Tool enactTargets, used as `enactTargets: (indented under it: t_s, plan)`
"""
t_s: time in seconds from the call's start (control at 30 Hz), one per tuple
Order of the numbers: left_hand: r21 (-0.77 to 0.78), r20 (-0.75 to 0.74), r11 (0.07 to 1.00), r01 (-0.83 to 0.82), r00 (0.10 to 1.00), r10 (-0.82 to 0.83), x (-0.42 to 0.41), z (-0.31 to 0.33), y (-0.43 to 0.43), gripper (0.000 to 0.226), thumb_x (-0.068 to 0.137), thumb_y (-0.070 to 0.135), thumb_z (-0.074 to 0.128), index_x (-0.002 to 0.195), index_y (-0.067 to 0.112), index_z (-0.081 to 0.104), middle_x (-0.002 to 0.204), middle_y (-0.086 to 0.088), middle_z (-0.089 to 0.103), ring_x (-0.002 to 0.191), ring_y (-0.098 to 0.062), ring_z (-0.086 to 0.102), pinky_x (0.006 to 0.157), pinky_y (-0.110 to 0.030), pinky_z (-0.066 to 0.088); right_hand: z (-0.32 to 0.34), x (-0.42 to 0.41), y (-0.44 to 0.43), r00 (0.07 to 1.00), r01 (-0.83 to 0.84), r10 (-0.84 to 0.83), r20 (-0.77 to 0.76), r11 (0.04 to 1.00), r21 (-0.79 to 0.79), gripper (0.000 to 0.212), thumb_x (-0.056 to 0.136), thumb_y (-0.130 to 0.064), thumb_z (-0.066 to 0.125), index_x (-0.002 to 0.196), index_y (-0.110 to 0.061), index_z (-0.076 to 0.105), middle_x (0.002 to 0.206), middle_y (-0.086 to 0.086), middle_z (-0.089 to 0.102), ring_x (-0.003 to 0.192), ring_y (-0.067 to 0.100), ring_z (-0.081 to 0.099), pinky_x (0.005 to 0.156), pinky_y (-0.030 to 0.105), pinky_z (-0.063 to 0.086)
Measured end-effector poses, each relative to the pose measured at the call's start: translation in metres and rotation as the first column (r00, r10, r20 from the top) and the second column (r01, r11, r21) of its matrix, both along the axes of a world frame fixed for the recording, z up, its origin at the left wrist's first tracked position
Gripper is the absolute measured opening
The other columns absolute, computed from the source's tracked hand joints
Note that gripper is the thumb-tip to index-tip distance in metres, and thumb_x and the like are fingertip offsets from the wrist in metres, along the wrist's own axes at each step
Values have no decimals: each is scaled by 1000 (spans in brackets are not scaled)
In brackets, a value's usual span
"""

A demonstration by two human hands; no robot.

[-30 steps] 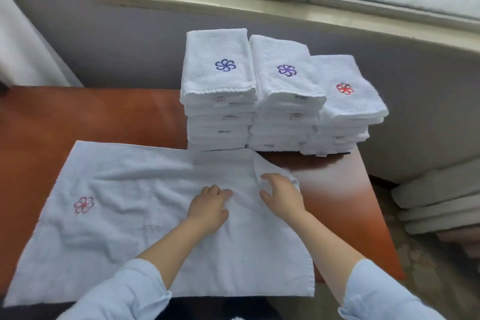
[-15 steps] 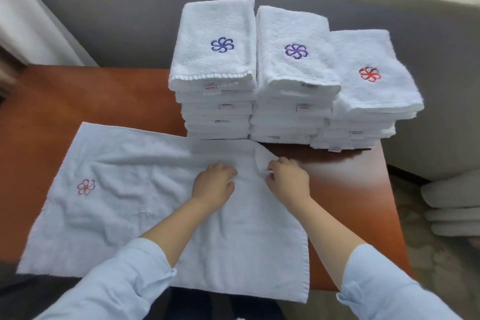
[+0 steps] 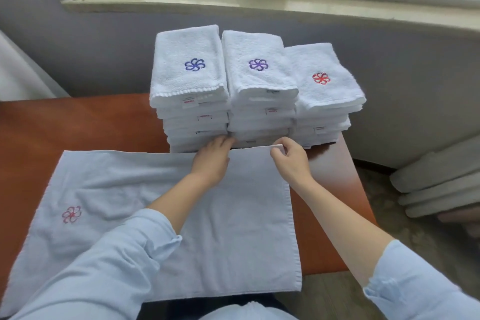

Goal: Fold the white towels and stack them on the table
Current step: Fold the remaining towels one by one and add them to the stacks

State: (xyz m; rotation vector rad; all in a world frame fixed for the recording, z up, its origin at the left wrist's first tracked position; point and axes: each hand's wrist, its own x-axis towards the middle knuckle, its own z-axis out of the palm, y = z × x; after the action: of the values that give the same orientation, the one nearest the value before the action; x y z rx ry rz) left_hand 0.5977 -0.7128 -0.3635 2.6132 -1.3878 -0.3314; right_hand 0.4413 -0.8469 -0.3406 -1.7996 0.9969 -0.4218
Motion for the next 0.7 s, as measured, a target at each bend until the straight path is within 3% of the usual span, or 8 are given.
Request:
enactTargets:
  t_s: [0.13,0.47,0.7]
  plan:
    - [96,1,994,43,999,-44,2,1,7,29,100,24,48,127,20,57,126,-4,60,115,-29,55,81,-35,45,3,-4,0,1000,7,-7,7,1000,-20,12,80,-17,52,69,-21,56,52,-21,50,52,1,43,46,13,32]
    - [-60,5,991,-116,993,117,9,24,21,19,101,26,48,114,15,56,117,-7,55,102,-34,57,78,-38,43,12,-2,-17,996,67,-64,55,997,-45,11,83,-11,53,74,-16,58,61,-11,50,54,-1,43,49,13,34]
    - [-102,-51,994,-32,998,26,-20,7,42,11,98,25,55,106,20,60,109,0,55,102,-24,56,76,-36,43,-5,-35,-9,988,-102,86,-131,988,-119,20,84,-12,49,72,-27,56,70,-12,58,61,7,51,52,23,40]
